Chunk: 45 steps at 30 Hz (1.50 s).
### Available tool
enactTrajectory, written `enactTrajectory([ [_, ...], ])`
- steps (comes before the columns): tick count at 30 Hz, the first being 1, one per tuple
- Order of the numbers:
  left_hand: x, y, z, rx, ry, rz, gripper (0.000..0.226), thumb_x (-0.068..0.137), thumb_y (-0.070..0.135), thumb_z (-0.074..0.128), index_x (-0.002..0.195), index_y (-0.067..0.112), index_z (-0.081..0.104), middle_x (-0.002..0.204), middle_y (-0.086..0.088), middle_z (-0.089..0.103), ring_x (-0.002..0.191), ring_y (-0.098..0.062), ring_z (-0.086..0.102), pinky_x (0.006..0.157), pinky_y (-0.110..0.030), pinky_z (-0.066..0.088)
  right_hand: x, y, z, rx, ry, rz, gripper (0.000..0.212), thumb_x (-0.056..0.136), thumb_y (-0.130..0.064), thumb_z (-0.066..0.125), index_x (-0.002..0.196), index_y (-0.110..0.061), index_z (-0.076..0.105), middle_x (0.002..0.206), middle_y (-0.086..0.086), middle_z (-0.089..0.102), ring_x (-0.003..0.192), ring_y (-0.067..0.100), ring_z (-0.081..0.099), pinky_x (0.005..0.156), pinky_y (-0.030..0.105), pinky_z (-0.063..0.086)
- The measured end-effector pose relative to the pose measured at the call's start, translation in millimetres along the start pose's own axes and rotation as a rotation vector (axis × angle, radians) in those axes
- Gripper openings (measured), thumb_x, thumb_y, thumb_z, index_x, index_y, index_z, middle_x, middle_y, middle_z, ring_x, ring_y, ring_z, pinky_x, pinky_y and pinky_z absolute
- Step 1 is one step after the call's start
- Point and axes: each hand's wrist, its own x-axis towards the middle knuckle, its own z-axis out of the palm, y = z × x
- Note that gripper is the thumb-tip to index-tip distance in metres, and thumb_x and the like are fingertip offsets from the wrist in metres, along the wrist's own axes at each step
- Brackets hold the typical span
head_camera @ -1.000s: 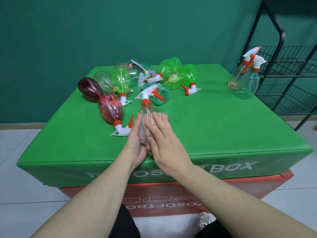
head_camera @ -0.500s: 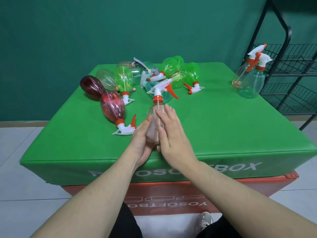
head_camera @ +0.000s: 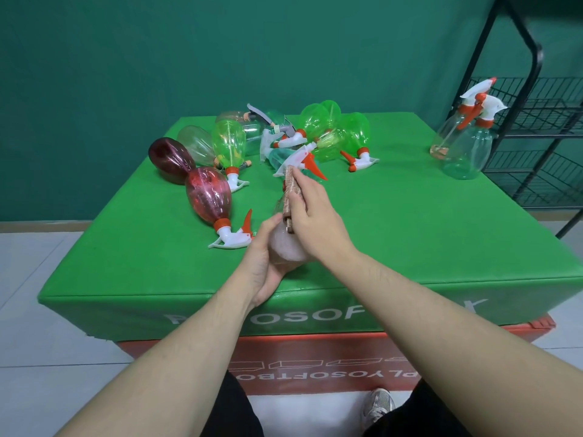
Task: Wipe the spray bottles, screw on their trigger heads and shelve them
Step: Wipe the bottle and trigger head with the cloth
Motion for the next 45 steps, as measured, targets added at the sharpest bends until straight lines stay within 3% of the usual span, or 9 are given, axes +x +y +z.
enactTrajectory([
  [9, 2.8, -3.0, -1.0, -0.006, 0.064, 0.016, 0.042, 0.106, 0.042, 0.038, 0.110, 0.019, 0.073, 0.099, -0.005, 0.077, 0.093, -0.017, 0.070, 0.084, -0.035, 0.054, -33.7, 12.9, 9.9, -0.105, -0.024, -0.142, 0.055, 0.104, -0.032, 0.029, 0.156, -0.016, 0.034, 0.162, 0.002, 0.032, 0.148, 0.011, 0.028, 0.123, 0.034, 0.022],
  [16, 0.7, -2.7, 0.9, -0.015, 0.061, 0.017, 0.057, 0.107, 0.052, 0.036, 0.131, 0.010, 0.066, 0.129, -0.013, 0.071, 0.116, -0.021, 0.070, 0.096, -0.029, 0.058, -67.7, 27.9, 16.2, -0.231, -0.059, -0.198, 0.058, 0.104, -0.040, 0.025, 0.160, -0.027, 0.019, 0.169, -0.003, 0.007, 0.156, 0.018, 0.005, 0.124, 0.052, 0.018],
  [19, -2.3, -2.0, 2.6, -0.046, 0.050, 0.031, 0.054, 0.106, 0.052, 0.040, 0.122, 0.009, 0.069, 0.125, -0.014, 0.073, 0.114, -0.021, 0.071, 0.099, -0.030, 0.057, -72.0, 30.3, 16.9, -0.298, -0.072, -0.261, 0.059, 0.104, -0.038, 0.026, 0.160, -0.022, 0.022, 0.170, 0.001, 0.005, 0.156, 0.021, -0.004, 0.125, 0.052, 0.016],
  [22, -3.4, -1.1, 5.2, -0.068, 0.065, 0.047, 0.051, 0.098, 0.049, 0.052, 0.118, 0.006, 0.069, 0.120, -0.016, 0.075, 0.105, -0.022, 0.074, 0.092, -0.031, 0.060, -75.6, 32.4, 16.6, -0.351, -0.005, -0.381, 0.055, 0.105, -0.028, 0.034, 0.156, -0.009, 0.030, 0.167, 0.013, 0.014, 0.153, 0.009, -0.013, 0.127, 0.043, 0.011],
  [25, -1.8, -1.3, 3.8, -0.082, 0.081, 0.053, 0.054, 0.092, 0.049, 0.057, 0.122, 0.005, 0.068, 0.124, -0.017, 0.073, 0.108, -0.022, 0.073, 0.090, -0.030, 0.061, -73.5, 32.9, 16.7, -0.246, -0.028, -0.336, 0.054, 0.105, -0.022, 0.041, 0.156, -0.013, 0.030, 0.168, 0.007, 0.012, 0.156, 0.015, -0.004, 0.127, 0.042, 0.010],
  [29, 3.2, -1.5, -2.2, -0.106, 0.080, 0.035, 0.062, 0.098, 0.052, 0.054, 0.138, 0.005, 0.062, 0.138, -0.017, 0.065, 0.125, -0.026, 0.064, 0.108, -0.036, 0.052, -63.9, 25.6, 20.3, -0.149, -0.001, -0.265, 0.054, 0.103, -0.024, 0.043, 0.156, -0.021, 0.032, 0.167, 0.002, 0.018, 0.154, 0.019, 0.010, 0.126, 0.042, 0.014],
  [35, 6.9, -1.2, -9.8, -0.185, 0.079, 0.061, 0.043, 0.103, 0.046, 0.048, 0.116, 0.014, 0.073, 0.107, -0.008, 0.076, 0.096, -0.018, 0.074, 0.084, -0.029, 0.061, -47.6, 17.7, 28.9, -0.051, 0.032, -0.162, 0.058, 0.098, -0.042, 0.032, 0.153, -0.025, 0.040, 0.161, -0.004, 0.029, 0.147, 0.011, 0.025, 0.120, 0.022, 0.015],
  [41, 4.9, 2.9, -4.4, -0.190, 0.049, 0.035, 0.049, 0.104, 0.048, 0.036, 0.110, 0.015, 0.071, 0.098, -0.009, 0.078, 0.085, -0.018, 0.076, 0.072, -0.028, 0.062, -31.3, 12.5, 30.7, 0.288, 0.071, 0.067, 0.042, 0.108, -0.026, 0.036, 0.148, -0.024, 0.047, 0.143, -0.003, 0.051, 0.133, 0.000, 0.041, 0.115, 0.022, 0.029],
  [45, 4.0, 5.1, 3.3, -0.165, 0.073, 0.037, 0.052, 0.104, 0.049, 0.034, 0.115, 0.013, 0.069, 0.104, -0.010, 0.077, 0.089, -0.018, 0.076, 0.074, -0.028, 0.061, -31.1, 9.7, 32.2, 0.407, 0.158, 0.133, 0.040, 0.106, -0.033, 0.032, 0.140, -0.027, 0.053, 0.137, -0.005, 0.057, 0.128, 0.004, 0.050, 0.109, 0.023, 0.038],
])
